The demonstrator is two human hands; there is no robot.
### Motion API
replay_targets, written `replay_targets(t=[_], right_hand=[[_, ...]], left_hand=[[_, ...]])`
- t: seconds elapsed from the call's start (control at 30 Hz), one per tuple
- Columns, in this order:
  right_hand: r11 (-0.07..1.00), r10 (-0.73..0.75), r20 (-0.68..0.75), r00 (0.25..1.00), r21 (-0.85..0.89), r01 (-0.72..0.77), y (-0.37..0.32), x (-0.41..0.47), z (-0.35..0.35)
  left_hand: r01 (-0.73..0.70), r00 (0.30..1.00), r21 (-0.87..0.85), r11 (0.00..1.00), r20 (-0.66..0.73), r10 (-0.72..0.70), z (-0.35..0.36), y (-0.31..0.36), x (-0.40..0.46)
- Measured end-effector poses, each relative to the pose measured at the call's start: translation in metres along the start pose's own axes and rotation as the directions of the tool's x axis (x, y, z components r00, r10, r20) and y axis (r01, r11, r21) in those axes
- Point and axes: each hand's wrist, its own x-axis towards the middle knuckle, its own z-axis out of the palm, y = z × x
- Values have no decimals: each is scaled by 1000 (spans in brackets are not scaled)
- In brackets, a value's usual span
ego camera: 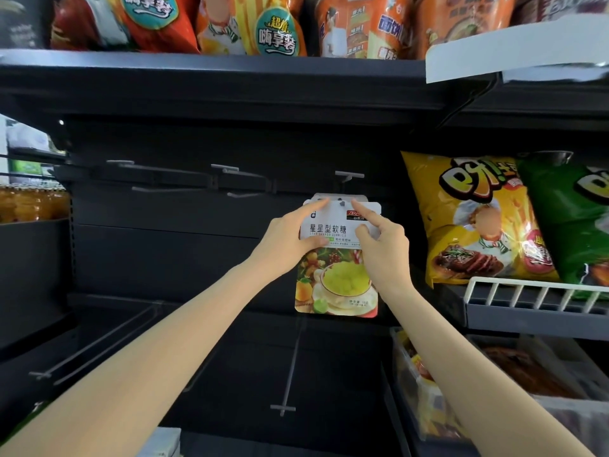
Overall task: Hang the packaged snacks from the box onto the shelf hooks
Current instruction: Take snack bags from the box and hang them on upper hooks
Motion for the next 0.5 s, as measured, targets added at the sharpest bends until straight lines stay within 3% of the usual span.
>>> replay_targets(t=[0.27,0.37,0.5], right_hand=[[959,37,67,997,-281,-16,7,28,14],[953,99,87,991,-293,-70,11,36,23],[945,71,67,995,-323,-46,18,42,33]], left_hand=[[113,992,155,981,41,-121,24,-12,38],[160,984,182,970,50,-172,29,-19,48],[181,977,191,965,74,-198,32,-29,58]])
